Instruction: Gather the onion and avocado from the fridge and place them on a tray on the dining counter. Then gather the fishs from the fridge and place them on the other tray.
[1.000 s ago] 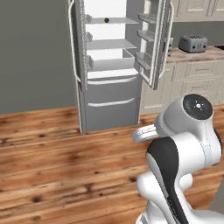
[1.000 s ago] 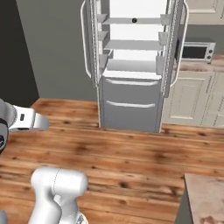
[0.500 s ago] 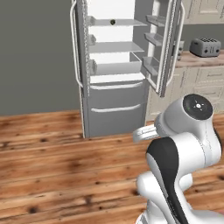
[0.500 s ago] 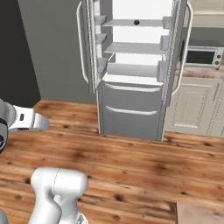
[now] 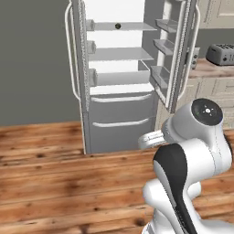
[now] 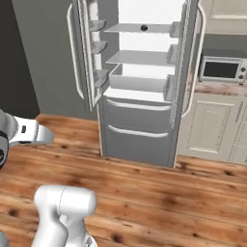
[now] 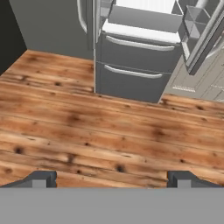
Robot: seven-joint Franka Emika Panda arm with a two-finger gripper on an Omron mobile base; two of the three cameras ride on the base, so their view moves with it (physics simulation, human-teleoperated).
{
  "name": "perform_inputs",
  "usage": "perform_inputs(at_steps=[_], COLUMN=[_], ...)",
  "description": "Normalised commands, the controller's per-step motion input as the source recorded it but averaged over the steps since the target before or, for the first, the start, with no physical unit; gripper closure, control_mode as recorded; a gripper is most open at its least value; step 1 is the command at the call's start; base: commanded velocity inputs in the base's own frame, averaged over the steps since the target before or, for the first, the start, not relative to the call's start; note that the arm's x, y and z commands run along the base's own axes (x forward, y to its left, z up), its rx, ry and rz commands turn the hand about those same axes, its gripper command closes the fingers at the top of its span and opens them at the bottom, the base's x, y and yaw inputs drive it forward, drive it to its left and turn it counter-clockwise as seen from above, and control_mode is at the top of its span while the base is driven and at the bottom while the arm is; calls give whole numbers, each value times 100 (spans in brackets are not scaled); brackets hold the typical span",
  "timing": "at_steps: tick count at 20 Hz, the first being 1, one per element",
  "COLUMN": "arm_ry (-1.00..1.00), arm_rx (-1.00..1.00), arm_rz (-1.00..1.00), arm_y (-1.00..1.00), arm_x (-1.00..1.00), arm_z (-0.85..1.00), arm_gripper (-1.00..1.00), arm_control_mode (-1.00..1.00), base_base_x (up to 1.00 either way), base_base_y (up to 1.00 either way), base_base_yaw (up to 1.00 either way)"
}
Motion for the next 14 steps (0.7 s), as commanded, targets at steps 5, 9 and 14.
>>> perform_inputs(at_steps=[5,9,14], arm_ry=[0,0,0], arm_rx=[0,0,0], arm_rz=[0,0,0], arm_y=[0,0,0], arm_x=[0,0,0], arm_z=[0,0,0], arm_gripper=[-100,-100,-100], arm_control_mode=[100,100,100], base_base_x=[78,84,79], base_base_y=[-50,-44,-36], base_base_yaw=[10,8,4])
